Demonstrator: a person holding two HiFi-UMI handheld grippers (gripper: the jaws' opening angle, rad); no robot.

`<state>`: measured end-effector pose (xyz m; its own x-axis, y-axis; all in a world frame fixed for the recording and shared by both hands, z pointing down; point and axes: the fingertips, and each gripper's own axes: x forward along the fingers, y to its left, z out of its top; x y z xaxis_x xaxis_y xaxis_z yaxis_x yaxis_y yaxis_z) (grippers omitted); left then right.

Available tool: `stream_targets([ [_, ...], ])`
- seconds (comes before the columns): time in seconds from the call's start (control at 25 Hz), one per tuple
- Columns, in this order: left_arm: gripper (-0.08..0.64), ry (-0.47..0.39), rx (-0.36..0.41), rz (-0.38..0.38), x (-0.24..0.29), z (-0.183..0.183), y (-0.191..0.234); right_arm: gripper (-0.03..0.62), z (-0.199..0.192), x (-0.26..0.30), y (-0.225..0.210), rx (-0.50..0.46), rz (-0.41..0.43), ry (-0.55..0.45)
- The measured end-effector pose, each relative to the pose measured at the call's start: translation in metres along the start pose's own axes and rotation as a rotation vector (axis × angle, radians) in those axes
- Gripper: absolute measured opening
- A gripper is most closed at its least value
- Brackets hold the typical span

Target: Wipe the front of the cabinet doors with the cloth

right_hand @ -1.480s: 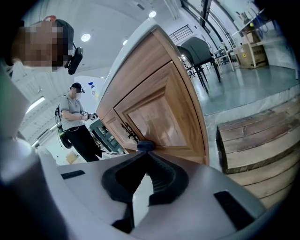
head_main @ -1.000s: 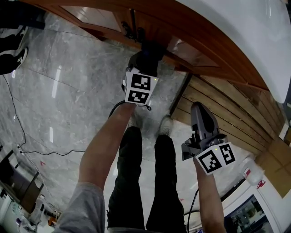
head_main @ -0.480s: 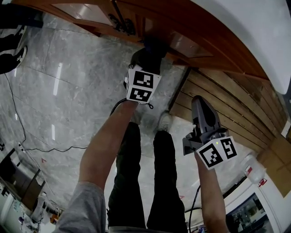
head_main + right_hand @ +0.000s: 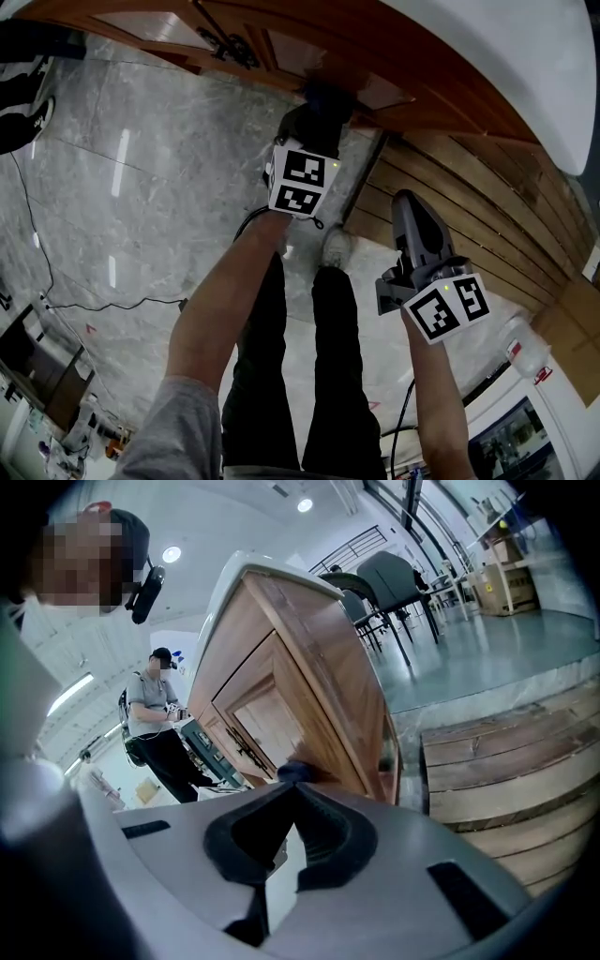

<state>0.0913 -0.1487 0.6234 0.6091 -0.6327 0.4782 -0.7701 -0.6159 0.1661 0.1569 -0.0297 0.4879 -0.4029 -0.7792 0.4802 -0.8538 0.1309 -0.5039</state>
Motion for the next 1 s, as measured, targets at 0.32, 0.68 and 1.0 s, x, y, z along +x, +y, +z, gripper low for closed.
stream_targets([
  [0.32,0.078,0.011,0.001,-0.020,0.008,0.000,-0.033,0.011,0.000,-0.017,-0.007,-0.006,0.017,-0.009],
  [0.68,0.078,0.029,-0.004,-0.061,0.018,-0.003,-0.072,0.011,-0.004,-0.041,-0.030,0.011,-0.003,-0.024],
  [1.0,0.078,0.062,-0.014,-0.122,0.019,-0.004,-0.093,0.011,-0.005,-0.045,-0.030,0.022,0.004,-0.032],
])
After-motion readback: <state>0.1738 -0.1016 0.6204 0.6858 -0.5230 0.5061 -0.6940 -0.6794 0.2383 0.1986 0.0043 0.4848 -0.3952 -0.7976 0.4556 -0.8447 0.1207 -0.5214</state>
